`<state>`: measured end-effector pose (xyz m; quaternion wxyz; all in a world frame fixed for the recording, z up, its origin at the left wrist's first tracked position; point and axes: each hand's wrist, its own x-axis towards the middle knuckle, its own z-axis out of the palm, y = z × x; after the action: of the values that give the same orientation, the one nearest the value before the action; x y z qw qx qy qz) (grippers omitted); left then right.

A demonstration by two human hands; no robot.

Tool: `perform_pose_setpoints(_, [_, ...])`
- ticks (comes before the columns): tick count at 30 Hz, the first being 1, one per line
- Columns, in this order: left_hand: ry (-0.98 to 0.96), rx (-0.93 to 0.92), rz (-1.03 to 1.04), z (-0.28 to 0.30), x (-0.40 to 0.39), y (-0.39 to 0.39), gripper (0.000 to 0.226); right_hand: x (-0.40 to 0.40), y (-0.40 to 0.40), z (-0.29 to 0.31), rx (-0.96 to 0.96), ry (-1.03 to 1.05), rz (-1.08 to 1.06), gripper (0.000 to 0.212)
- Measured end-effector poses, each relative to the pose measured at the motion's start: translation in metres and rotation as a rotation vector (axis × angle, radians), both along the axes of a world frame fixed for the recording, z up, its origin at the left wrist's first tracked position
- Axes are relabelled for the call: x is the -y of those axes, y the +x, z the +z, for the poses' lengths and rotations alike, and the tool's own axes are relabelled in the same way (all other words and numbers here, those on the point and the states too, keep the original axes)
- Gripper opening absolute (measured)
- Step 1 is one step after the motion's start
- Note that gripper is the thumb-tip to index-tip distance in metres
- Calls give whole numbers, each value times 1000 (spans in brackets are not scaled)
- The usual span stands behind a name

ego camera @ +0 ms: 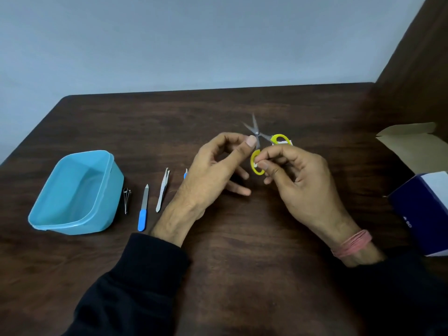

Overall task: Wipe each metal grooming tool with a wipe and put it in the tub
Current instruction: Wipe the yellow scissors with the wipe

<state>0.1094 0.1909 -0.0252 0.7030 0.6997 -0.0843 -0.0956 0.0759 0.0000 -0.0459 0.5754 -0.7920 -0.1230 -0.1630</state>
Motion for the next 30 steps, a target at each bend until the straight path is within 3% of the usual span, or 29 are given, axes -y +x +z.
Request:
perform_pose_setpoints(5, [38, 38, 17, -7, -3, 6, 19, -2, 0, -4, 85, -208, 44, 11])
perform_pose_setpoints(11, [25, 20, 40, -10, -3, 8, 17, -1, -3, -1, 249, -313, -98, 8])
perform_pose_setpoints(15, [21, 31, 86, -12, -1, 9, 19, -4, -6, -2, 324, -435, -69, 7])
perform_pose_setpoints(30, [-106, 6, 222, -15, -2, 12, 18, 8, -4, 0, 256, -409, -129, 9])
